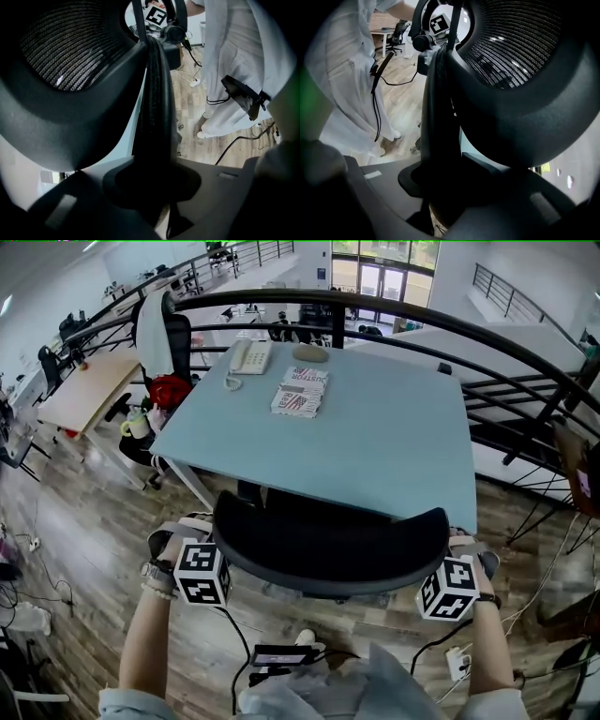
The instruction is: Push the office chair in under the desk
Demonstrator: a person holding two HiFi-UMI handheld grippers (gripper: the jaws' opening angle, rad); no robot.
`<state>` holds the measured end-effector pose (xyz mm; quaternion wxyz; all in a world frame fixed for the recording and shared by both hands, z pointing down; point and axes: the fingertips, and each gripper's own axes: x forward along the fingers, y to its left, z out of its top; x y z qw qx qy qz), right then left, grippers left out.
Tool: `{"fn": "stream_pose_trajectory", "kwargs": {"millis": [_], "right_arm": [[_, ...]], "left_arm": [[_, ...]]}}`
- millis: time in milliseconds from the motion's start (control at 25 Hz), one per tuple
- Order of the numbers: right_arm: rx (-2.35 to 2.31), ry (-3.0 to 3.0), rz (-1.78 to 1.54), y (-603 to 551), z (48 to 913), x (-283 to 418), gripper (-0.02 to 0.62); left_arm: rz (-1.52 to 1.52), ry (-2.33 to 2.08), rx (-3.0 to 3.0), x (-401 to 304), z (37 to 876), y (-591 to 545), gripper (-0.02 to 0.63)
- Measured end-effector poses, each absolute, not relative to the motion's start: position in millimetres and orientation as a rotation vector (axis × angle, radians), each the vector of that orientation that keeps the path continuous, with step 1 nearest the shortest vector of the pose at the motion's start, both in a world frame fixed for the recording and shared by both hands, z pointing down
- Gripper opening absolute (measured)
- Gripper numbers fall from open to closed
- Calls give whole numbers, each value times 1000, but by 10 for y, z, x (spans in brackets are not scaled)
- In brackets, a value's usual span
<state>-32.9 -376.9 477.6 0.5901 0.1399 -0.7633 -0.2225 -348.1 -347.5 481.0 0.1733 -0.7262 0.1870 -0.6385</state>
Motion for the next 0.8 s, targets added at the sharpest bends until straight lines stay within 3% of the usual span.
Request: {"fn": "stream_pose_trajectory", "kwargs": {"millis": [800], "right_arm": [[451,-1748,-445,-4223,4757,-463,154]], "left_arm": [[-1693,400,-2050,-3610,4830,-4293,91]]}}
